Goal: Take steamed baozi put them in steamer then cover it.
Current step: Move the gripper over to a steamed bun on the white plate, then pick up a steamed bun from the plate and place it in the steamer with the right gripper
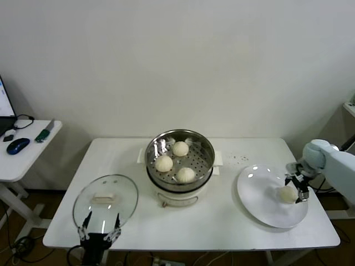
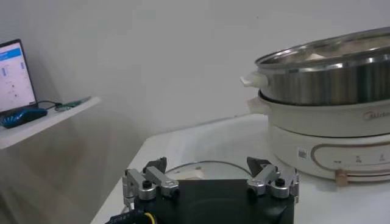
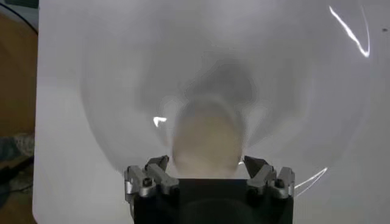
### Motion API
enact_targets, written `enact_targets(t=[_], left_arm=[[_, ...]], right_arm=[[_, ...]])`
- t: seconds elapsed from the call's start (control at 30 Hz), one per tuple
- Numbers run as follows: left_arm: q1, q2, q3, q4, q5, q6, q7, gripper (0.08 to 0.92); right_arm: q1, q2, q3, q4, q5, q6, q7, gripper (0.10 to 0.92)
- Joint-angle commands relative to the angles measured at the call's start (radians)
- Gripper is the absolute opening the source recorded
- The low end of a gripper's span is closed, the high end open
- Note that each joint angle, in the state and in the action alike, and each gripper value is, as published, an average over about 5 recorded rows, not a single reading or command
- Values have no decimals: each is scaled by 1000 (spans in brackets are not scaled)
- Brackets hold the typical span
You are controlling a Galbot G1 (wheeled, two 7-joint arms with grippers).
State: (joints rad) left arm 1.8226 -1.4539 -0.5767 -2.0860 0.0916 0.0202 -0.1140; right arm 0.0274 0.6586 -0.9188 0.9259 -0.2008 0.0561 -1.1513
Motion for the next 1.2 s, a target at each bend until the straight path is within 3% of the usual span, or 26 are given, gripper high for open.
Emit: enact_targets(t=[0.03, 0.43, 0.7, 1.2], left_arm=[[-2, 1, 0, 0, 2, 2, -1, 823], [3, -1, -1, -1, 1, -1, -4, 823], [0, -3, 16, -13, 13, -2, -5, 823], [14, -3, 46, -54, 35, -2, 39, 823]], right_arm=[[-17, 39, 17, -26, -20, -1, -7, 822], [58, 19, -35, -11, 66, -26, -20, 684], [360, 75, -257, 10, 363, -129, -11, 679], [831, 381, -711, 101, 986, -306, 108, 685]])
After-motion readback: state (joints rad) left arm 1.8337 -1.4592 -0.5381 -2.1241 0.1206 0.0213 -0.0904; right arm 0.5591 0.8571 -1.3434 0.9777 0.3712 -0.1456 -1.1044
